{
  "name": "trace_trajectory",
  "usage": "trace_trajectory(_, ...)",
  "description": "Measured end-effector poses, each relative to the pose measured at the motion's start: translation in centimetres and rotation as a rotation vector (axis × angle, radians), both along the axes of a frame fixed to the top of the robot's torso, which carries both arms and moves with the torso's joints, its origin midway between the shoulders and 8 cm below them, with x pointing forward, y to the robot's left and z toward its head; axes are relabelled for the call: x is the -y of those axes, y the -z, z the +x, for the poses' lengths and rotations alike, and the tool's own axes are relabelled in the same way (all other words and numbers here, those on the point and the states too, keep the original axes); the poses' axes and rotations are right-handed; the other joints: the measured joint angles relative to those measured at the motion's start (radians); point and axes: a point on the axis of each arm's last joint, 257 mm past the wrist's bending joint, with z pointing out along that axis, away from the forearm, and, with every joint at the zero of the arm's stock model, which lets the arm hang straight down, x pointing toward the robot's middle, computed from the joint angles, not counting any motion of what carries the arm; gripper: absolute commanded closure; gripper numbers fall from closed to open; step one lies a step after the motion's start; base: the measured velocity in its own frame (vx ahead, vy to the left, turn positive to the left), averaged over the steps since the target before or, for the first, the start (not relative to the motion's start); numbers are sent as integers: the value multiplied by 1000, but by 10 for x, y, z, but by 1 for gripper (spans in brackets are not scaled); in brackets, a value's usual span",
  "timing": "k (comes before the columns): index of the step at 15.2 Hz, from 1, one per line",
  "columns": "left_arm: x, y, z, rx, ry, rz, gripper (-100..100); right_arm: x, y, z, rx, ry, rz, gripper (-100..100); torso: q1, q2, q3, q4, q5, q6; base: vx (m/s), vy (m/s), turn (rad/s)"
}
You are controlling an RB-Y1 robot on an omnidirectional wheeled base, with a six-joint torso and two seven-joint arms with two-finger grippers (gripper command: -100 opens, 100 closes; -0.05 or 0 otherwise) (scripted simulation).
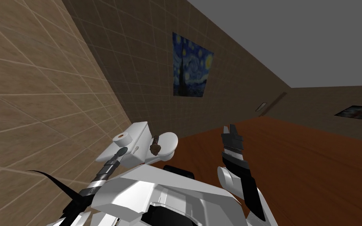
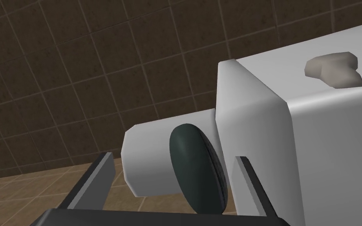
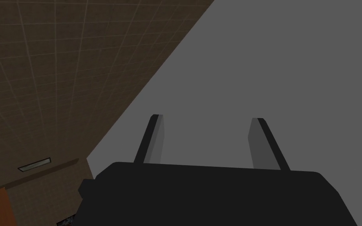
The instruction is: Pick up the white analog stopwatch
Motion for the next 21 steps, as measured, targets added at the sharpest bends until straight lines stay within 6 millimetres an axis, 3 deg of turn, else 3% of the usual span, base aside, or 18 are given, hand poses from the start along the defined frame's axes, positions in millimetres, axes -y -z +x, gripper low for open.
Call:
trace_trajectory(4, 0, 0, 0, 2, 1, -1, 100, 0, 0, 0, 0, 0, 0, 0, 0, 2, 1, 0, 0, 0, -12, 4, -48)
trace_trajectory(21, 9, -1, 10, 0, -135, 57, 100, 0, 0, 0, 0, 0, 0, 0, 3, 8, 5, 2, -1, 0, -93, 38, -131)
